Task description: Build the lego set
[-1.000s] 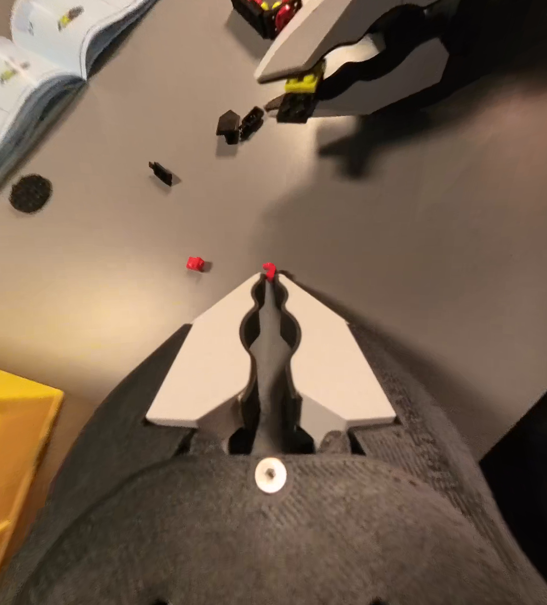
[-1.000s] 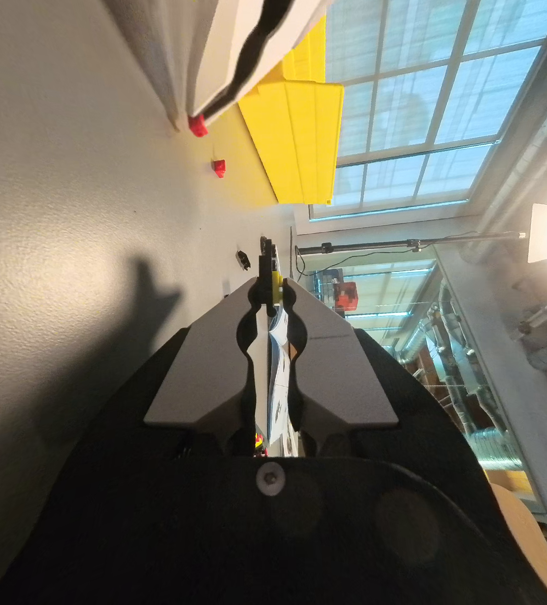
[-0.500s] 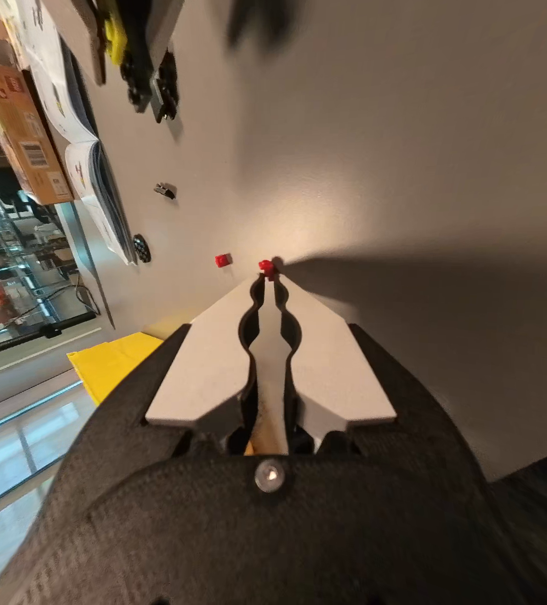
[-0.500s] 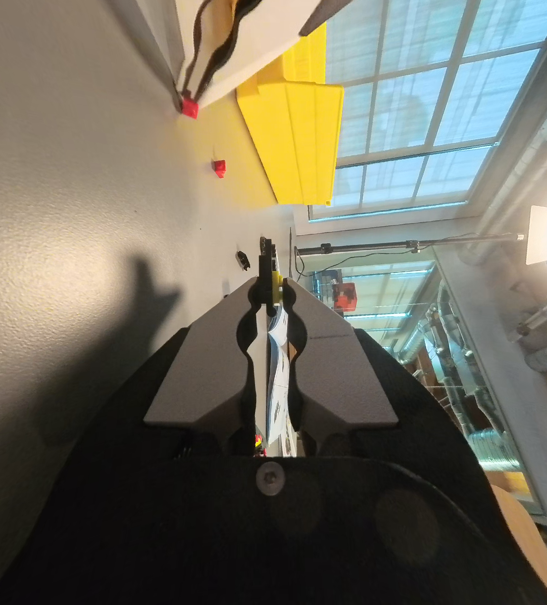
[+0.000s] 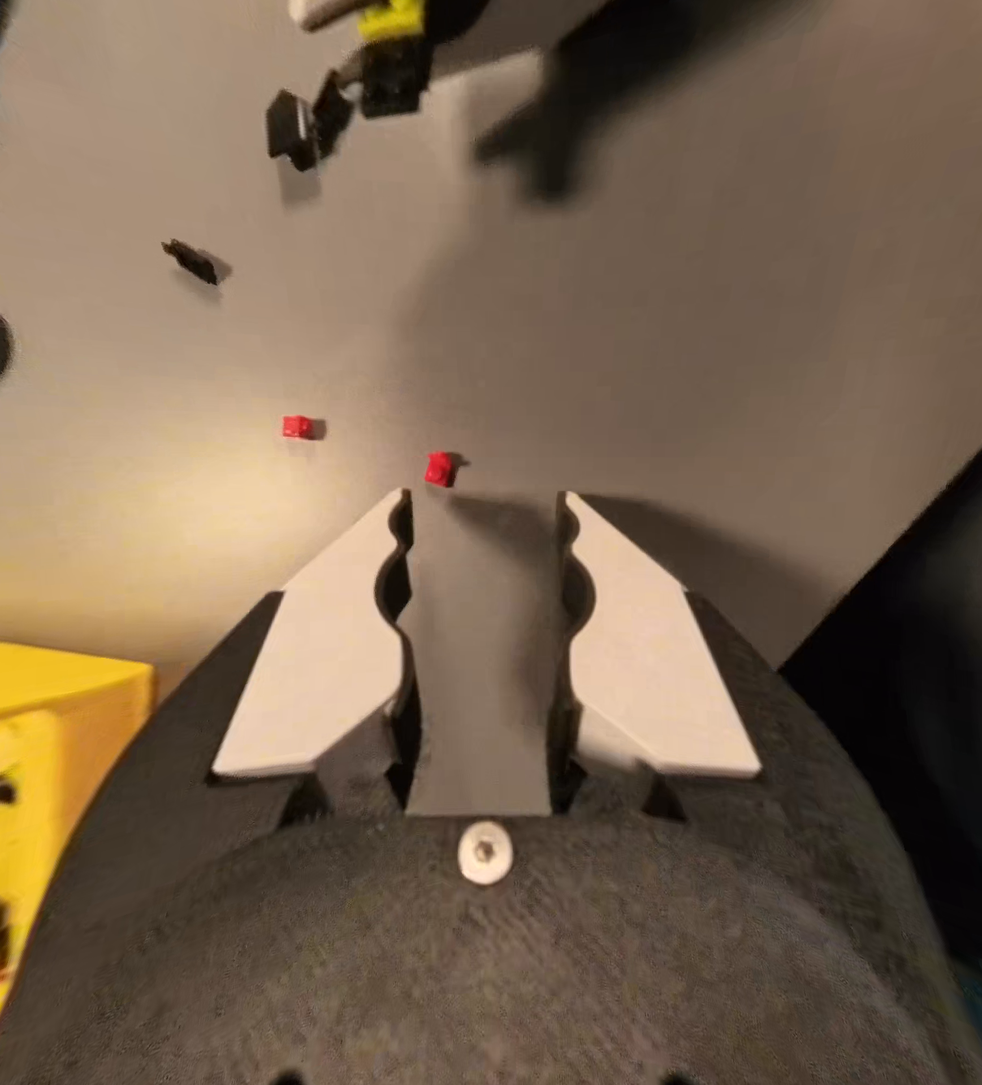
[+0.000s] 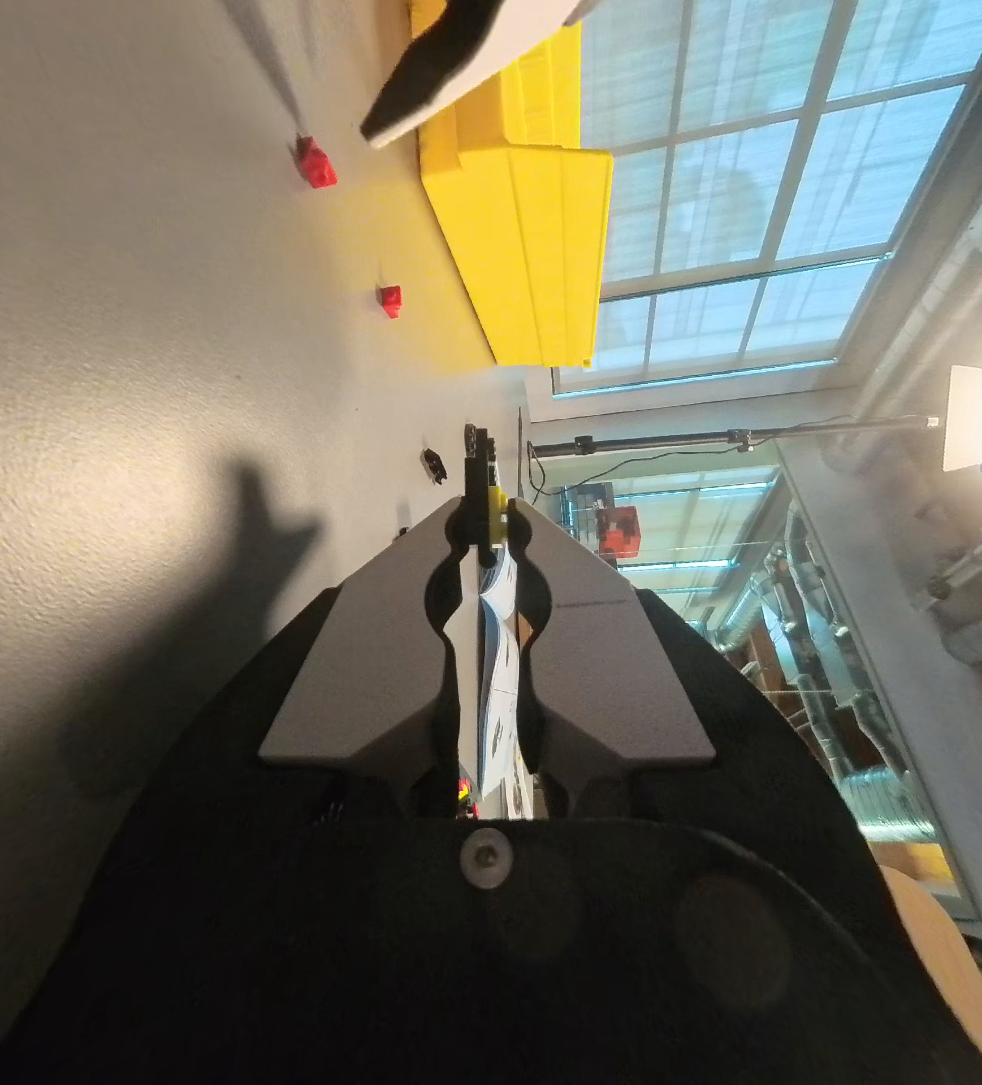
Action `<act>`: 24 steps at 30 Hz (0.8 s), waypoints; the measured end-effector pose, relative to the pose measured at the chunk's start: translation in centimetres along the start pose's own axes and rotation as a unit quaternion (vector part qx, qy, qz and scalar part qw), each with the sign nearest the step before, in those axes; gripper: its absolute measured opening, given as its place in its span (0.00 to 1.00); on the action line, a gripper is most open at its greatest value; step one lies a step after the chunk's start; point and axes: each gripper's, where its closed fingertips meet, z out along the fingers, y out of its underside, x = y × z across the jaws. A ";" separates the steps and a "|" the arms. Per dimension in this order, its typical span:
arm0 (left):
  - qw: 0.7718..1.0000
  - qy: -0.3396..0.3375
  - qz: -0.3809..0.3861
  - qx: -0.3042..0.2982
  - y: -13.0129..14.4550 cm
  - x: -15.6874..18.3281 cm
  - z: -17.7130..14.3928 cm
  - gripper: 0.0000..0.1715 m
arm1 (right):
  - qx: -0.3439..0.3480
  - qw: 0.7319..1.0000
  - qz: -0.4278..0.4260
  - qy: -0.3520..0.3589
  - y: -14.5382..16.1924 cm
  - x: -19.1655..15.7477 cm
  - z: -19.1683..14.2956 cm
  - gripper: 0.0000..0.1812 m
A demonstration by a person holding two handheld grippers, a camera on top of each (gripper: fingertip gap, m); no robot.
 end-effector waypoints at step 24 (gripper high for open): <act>0.969 0.145 -0.132 0.150 -0.9 2.3 0.3 0.31 | -0.005 1.000 0.004 -0.005 0.1 -0.1 -0.2 0.05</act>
